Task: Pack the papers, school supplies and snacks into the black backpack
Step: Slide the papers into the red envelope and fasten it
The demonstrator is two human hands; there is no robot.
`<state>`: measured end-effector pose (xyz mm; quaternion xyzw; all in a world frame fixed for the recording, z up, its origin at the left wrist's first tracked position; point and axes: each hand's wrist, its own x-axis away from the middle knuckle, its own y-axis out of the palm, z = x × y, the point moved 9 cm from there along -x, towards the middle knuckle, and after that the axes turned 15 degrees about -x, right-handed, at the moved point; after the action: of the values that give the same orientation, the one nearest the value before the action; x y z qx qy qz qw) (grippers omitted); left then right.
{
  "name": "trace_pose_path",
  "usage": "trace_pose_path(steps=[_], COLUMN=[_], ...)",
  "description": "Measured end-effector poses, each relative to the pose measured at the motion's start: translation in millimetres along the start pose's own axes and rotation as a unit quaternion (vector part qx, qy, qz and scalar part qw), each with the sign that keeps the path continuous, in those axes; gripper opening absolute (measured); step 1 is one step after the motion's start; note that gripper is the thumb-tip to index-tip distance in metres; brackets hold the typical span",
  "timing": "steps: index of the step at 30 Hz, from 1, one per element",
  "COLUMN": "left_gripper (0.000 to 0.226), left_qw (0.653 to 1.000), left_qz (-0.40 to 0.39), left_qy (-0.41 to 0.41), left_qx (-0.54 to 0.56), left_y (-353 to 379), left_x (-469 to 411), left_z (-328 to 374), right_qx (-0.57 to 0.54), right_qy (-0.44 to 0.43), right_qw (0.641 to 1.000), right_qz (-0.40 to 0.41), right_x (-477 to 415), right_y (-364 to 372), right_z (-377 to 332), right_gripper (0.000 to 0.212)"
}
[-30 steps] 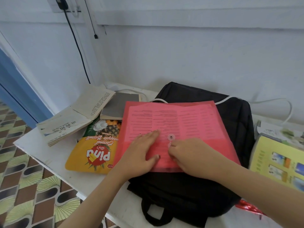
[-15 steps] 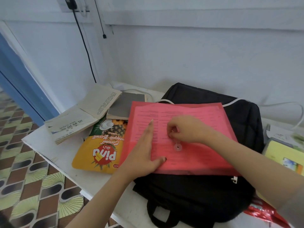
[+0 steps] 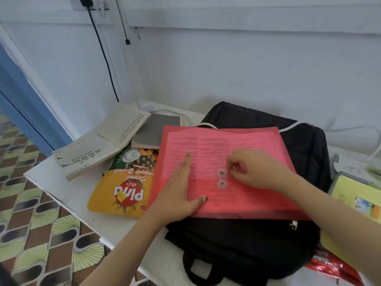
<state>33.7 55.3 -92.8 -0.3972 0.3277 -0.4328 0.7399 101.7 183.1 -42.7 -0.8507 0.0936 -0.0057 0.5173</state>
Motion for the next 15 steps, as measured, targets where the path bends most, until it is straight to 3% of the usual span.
trace_pose_path(steps=[4,11,15], left_gripper=[0.108,0.106,0.104], left_qw=[1.0,1.0,1.0], left_qz=[-0.001,0.006,0.009], left_qy=[0.002,-0.001,-0.006], left_qx=[-0.004,-0.003,-0.001], left_y=[1,1,1], left_x=[-1,-1,-1], left_z=[0,-1,-2], right_qx=[0.055,0.105,0.15], right_qy=[-0.035,-0.078,-0.101], right_qw=[0.997,0.989,0.979], right_qz=[-0.03,-0.067,-0.09], right_x=[15,32,23], right_y=[6,18,34], right_z=[-20,-53,-62], right_gripper=[0.005,0.026,0.023])
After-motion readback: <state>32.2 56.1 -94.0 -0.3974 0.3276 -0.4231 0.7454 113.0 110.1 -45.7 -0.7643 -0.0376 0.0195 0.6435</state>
